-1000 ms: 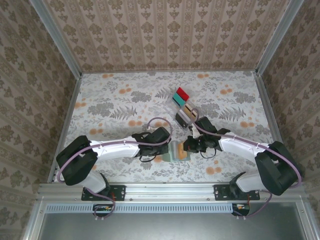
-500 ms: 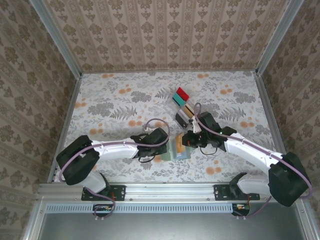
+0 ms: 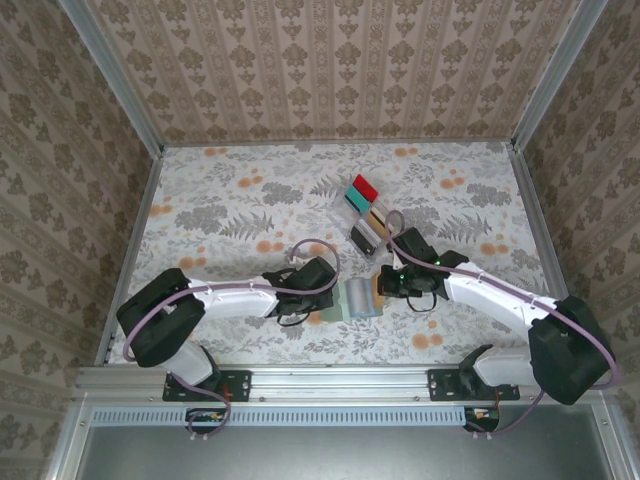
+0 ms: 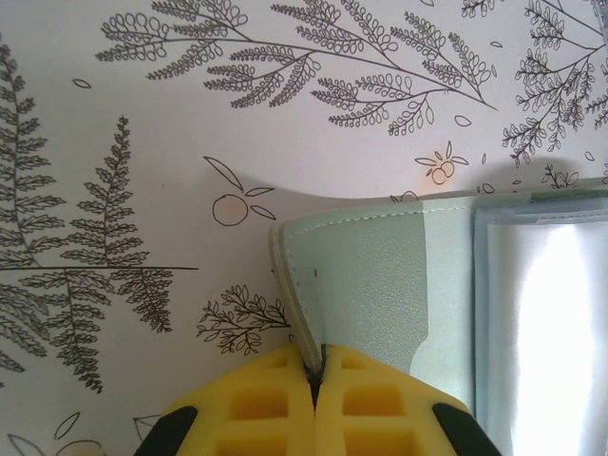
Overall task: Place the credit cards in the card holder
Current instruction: Flip over the card slot on the card holder.
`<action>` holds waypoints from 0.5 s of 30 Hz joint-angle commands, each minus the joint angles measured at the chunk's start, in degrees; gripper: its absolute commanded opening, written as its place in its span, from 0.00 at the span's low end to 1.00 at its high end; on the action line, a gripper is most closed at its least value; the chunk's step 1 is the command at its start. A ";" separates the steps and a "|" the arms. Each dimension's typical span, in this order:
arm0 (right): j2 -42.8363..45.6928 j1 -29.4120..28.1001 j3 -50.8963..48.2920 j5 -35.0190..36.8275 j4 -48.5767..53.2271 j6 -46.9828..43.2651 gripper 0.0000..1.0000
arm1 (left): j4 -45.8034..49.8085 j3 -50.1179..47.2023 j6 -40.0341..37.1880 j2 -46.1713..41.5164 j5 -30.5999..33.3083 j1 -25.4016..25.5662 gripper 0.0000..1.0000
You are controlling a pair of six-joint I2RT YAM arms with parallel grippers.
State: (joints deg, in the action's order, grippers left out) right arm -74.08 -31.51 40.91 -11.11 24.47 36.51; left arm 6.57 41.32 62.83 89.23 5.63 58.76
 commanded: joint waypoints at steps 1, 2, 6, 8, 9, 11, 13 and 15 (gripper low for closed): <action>-1.62 0.22 -1.59 -0.35 -2.37 -0.83 0.05 | 0.89 0.51 -0.47 1.66 -0.95 -0.40 0.00; -1.92 0.22 -1.78 0.05 -2.46 -0.98 0.05 | 0.96 0.60 -0.58 1.67 -0.98 -0.32 0.00; -3.32 0.22 -2.61 -0.65 -3.70 -1.80 0.05 | 1.07 0.60 -0.57 1.80 -1.09 -0.40 0.00; -4.18 0.20 -2.76 -1.73 -4.46 -1.87 0.04 | 1.11 0.60 -0.60 1.82 -1.19 -0.36 0.00; -4.61 0.13 -2.97 -2.86 -5.23 -1.88 0.05 | 1.17 0.69 -0.69 1.82 -1.15 -0.35 0.00; -4.89 0.13 -3.24 -4.26 -6.31 -1.23 0.05 | 1.16 0.69 -0.69 1.75 -1.17 -0.37 0.00; -5.08 0.13 -3.29 -5.28 -7.03 -0.62 0.05 | 1.08 0.75 -0.69 1.81 -1.30 -0.37 0.00; -5.19 0.13 -3.04 -6.04 -7.62 -0.43 0.05 | 1.05 1.06 -0.86 2.00 -1.39 -0.38 0.00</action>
State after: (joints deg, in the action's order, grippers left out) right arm -78.04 -31.44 38.79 -15.05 18.06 35.97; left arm 6.35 41.43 62.81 89.58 5.30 58.72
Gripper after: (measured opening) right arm 0.053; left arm 0.051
